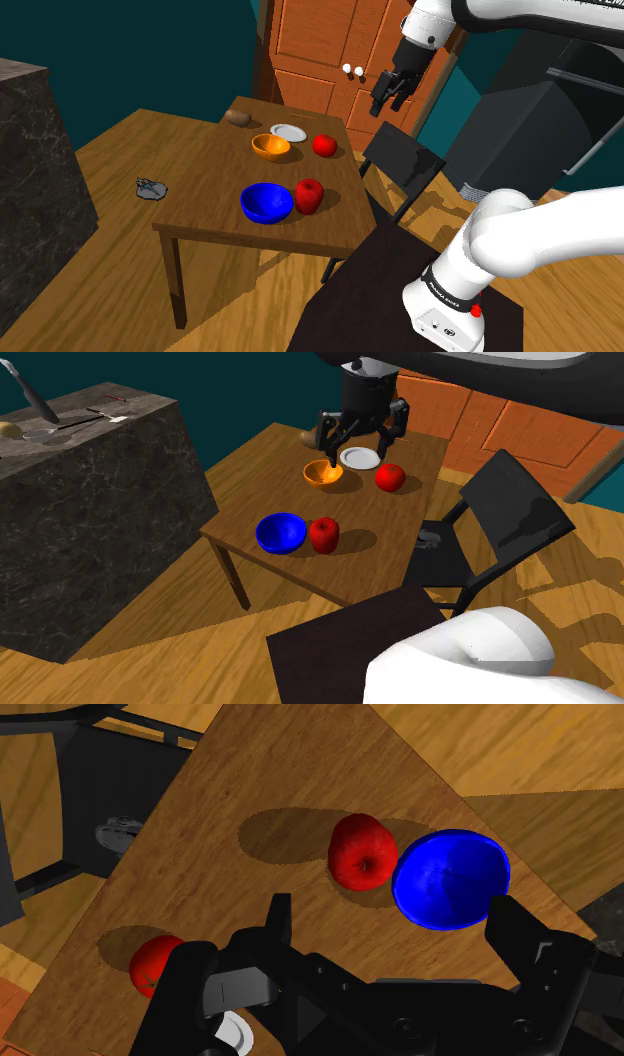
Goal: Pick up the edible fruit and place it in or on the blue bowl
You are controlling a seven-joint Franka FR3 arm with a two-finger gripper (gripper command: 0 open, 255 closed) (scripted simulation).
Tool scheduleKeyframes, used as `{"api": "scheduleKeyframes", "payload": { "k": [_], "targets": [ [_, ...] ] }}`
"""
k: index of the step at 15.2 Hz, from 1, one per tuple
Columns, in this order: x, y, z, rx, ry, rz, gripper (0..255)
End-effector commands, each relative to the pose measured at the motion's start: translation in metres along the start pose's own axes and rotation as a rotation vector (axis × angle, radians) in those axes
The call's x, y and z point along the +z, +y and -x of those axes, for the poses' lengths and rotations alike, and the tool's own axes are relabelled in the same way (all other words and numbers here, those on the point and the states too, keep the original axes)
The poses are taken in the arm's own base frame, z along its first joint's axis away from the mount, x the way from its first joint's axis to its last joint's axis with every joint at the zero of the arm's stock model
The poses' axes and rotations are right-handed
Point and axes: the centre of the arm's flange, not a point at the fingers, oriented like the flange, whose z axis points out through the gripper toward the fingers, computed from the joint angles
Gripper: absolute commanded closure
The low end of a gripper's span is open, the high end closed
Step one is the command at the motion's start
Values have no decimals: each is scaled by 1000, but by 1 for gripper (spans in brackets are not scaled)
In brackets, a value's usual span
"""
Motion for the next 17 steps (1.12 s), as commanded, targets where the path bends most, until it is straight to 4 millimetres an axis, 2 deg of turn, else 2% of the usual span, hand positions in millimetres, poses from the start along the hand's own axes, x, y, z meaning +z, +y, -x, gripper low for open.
{"api": "scheduleKeyframes", "payload": {
  "k": [1, 17],
  "targets": [
    [0, 0, 0, 0, 0, 0, 0],
    [195, -23, -87, 104, -57, 1, 0]
  ]
}}
